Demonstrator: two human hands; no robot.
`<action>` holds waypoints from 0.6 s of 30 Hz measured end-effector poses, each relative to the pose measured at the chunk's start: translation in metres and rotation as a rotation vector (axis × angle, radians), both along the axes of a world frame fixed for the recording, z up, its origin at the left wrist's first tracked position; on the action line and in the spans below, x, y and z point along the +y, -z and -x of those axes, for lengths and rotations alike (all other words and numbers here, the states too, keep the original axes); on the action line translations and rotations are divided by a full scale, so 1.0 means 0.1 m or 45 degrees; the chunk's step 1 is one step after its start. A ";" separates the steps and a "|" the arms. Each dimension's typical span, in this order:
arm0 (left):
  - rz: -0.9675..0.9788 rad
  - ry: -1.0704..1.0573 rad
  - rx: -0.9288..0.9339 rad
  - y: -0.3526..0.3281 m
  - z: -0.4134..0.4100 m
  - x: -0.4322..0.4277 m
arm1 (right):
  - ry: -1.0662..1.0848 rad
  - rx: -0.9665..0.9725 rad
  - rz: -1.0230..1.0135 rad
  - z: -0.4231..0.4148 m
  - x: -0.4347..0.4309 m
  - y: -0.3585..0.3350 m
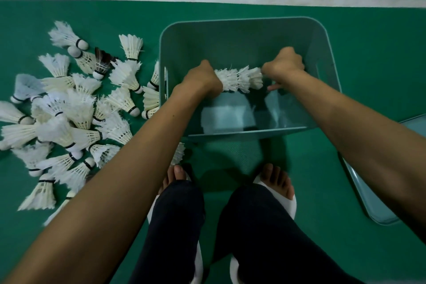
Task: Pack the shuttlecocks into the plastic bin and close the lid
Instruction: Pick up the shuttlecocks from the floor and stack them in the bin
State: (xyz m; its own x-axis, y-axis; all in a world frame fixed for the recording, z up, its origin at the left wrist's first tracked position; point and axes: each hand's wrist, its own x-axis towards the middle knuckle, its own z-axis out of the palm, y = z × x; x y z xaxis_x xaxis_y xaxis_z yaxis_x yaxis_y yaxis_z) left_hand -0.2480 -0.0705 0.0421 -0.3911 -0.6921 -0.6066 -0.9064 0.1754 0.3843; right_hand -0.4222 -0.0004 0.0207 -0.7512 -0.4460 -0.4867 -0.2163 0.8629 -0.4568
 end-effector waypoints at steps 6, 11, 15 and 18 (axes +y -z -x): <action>0.291 -0.159 0.540 -0.40 -0.43 0.09 | 0.133 -0.027 0.328 -0.15 0.16 -0.42; 0.499 -0.371 0.955 -0.69 -1.04 0.34 | -0.115 -0.320 0.720 -0.85 0.32 -0.98; 0.681 -0.692 0.951 -0.50 -1.58 0.46 | -0.596 -0.577 0.777 -1.70 0.41 -1.22; 0.650 -0.790 0.629 -0.12 -1.96 0.50 | -0.766 -0.573 0.635 -2.24 0.46 -1.01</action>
State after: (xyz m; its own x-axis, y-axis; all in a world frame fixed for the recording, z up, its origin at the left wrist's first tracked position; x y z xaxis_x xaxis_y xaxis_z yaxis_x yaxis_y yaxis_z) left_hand -0.0523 -0.0203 0.0542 0.0044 -0.9993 -0.0366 -0.6493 -0.0307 0.7599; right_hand -0.1983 0.0453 0.1218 -0.1076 -0.9403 -0.3229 -0.2776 0.3403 -0.8984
